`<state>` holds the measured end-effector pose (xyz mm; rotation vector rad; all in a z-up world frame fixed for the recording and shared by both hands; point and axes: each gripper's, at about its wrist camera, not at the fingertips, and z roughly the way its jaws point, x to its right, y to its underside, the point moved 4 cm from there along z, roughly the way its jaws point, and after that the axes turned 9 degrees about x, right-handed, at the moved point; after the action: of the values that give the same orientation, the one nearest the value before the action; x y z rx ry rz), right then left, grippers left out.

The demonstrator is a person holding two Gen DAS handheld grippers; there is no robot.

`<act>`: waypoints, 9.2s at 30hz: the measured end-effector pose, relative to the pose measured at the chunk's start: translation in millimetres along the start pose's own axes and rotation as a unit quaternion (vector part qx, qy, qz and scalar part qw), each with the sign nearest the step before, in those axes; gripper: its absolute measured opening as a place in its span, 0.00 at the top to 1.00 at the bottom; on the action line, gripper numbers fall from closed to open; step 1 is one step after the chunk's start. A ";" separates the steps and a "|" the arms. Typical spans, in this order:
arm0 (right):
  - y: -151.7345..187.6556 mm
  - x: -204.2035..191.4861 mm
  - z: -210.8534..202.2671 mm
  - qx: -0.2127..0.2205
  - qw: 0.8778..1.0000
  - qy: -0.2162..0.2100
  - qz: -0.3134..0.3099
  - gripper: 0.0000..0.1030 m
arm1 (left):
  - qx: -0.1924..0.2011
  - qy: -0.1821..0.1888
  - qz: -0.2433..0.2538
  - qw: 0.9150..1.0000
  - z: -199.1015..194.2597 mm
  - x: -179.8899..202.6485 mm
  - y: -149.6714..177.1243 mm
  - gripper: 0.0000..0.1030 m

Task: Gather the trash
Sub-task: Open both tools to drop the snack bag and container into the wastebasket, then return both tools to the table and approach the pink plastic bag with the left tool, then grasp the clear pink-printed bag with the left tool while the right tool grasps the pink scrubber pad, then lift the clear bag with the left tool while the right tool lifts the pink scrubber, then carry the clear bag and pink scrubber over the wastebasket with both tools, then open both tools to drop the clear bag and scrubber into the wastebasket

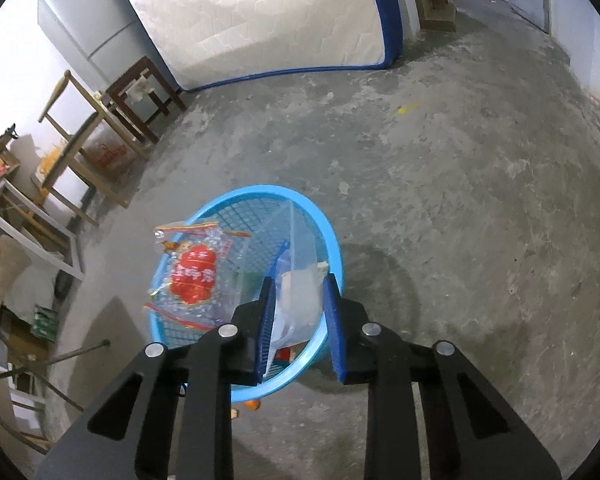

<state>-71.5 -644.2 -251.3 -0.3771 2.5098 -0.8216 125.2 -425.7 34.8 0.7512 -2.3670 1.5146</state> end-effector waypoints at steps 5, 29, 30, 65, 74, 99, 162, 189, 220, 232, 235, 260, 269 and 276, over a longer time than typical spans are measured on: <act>4.1 -24.3 -42.5 0.014 0.999 -0.040 -0.007 0.75 | 0.024 -0.055 -0.011 0.998 -82.5 -41.3 8.3 0.19; 109.6 -406.4 -219.2 -0.122 0.890 -0.378 -0.224 0.33 | 0.144 -0.284 -0.070 0.945 -350.6 -205.0 137.7 0.18; 115.9 -418.5 -220.1 -0.129 0.885 -0.382 -0.231 0.33 | 0.145 -0.297 -0.063 0.942 -354.4 -210.3 140.0 0.18; 195.8 -482.4 -202.1 -0.220 0.844 -0.390 -0.294 0.33 | -0.201 -0.200 0.127 0.950 -309.4 -320.7 125.4 0.20; 191.9 -478.6 -205.7 -0.217 0.843 -0.402 -0.285 0.33 | -0.173 -0.233 0.084 0.953 -318.6 -317.1 125.4 0.53; 205.3 -578.3 -189.6 -0.127 0.864 -0.307 -0.378 0.33 | 0.034 -0.356 -0.124 0.926 -372.7 -287.0 169.6 0.73; 269.3 -539.6 -250.8 -0.168 0.776 -0.304 -0.527 0.22 | 0.047 -0.314 -0.144 0.937 -372.2 -282.3 173.9 0.72; 268.6 -519.4 -251.2 -0.116 0.776 -0.309 -0.537 0.22 | 0.001 -0.400 -0.071 0.914 -348.5 -265.8 168.6 0.72; 236.3 -515.8 -256.3 -0.095 0.801 -0.328 -0.492 0.23 | 0.006 -0.418 -0.050 0.907 -349.1 -255.6 159.9 0.72; 197.5 -484.8 -266.7 -0.065 0.831 -0.367 -0.414 0.23 | 0.034 -0.388 -0.030 0.921 -340.3 -231.8 129.6 0.72; 178.1 -467.4 -266.3 -0.052 0.841 -0.375 -0.386 0.23 | 0.038 -0.378 -0.020 0.925 -329.4 -220.8 116.9 0.72; -1.0 -93.9 -129.8 0.006 0.993 -0.069 -0.091 0.23 | -0.145 -0.022 -0.008 0.989 66.5 -34.3 65.3 0.71; -2.3 -63.3 -23.4 -0.038 0.994 -0.033 -0.092 0.23 | -0.228 -0.076 -0.040 0.970 228.3 -61.7 102.1 0.64; 4.0 -45.6 59.9 -0.075 0.990 0.011 -0.118 0.19 | -0.201 -0.115 -0.027 0.972 270.1 -77.8 101.4 0.26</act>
<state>-2.4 -652.1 -280.5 -0.7316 2.5886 -0.7282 157.4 -610.9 -197.4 0.9181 -2.6719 0.9184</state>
